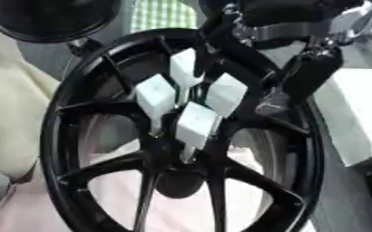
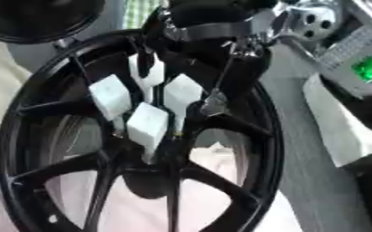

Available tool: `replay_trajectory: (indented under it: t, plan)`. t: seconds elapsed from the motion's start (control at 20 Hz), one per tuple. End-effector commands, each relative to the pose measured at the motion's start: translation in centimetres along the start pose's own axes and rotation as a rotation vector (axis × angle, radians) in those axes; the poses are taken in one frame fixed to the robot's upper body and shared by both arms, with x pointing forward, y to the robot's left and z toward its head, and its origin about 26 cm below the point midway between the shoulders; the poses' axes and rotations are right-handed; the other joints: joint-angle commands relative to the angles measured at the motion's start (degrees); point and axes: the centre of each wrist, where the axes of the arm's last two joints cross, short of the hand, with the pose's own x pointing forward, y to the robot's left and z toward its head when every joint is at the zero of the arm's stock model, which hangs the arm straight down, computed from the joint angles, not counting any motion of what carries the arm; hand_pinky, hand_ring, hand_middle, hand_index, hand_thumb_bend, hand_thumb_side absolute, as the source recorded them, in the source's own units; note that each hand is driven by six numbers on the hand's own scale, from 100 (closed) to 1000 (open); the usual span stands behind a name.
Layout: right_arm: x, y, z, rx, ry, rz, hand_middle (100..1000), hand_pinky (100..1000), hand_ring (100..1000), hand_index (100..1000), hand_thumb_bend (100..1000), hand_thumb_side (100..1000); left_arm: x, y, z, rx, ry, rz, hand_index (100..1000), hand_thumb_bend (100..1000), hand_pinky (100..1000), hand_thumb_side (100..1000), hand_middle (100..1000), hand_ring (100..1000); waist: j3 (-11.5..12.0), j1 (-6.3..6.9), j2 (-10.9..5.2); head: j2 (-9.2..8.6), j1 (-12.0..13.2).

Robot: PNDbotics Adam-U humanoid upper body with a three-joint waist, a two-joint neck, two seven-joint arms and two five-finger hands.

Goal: Pull the pin out of the wheel hub.

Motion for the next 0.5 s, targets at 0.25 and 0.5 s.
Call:
replay_trajectory:
  t: [0.25,0.5]
  plan:
    - [-0.61,-0.17,0.40,-0.005,0.033,0.030,652,761,637,742,506,112,0.86,0.43,-0.27,0.010,-0.031,-0.011,785,994,733,639,760,711,0.16,0.35,-0.90,0.02,-0.41]
    - [-1.09,0.28,0.36,-0.006,0.052,0.026,652,761,638,741,505,111,0.79,0.39,-0.22,0.009,-0.028,-0.012,784,990,735,639,760,711,0.27,0.27,-0.74,0.80,-0.38]
